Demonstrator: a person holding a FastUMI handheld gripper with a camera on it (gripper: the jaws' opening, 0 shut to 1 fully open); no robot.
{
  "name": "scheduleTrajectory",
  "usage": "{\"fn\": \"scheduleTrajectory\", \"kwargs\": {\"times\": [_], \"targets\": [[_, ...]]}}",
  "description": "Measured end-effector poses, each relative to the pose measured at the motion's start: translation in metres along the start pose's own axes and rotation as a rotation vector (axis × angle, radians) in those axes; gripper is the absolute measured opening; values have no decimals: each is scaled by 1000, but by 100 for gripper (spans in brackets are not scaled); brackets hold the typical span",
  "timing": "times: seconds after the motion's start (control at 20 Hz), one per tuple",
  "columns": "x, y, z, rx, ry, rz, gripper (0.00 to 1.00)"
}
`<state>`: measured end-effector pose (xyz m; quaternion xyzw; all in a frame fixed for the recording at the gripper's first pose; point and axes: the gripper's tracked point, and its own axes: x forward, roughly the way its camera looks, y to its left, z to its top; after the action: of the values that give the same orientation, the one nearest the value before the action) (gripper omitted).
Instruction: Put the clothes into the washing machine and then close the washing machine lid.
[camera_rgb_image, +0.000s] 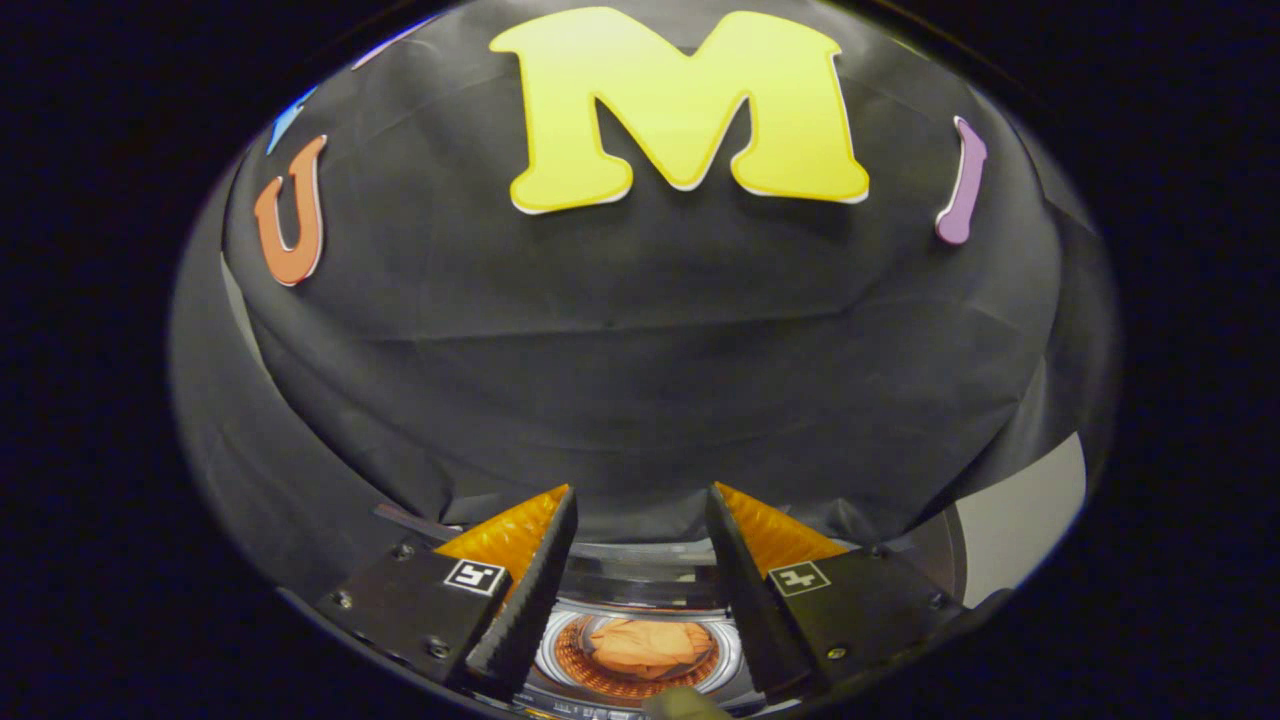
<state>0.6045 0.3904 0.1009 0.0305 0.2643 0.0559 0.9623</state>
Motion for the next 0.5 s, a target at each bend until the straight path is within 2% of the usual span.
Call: {"fn": "scheduleTrajectory", "kwargs": {"times": [0.3,0.5], "targets": [[22,0,-20,29,71,2,81],[20,0,-21,27,60,-3,82]]}}
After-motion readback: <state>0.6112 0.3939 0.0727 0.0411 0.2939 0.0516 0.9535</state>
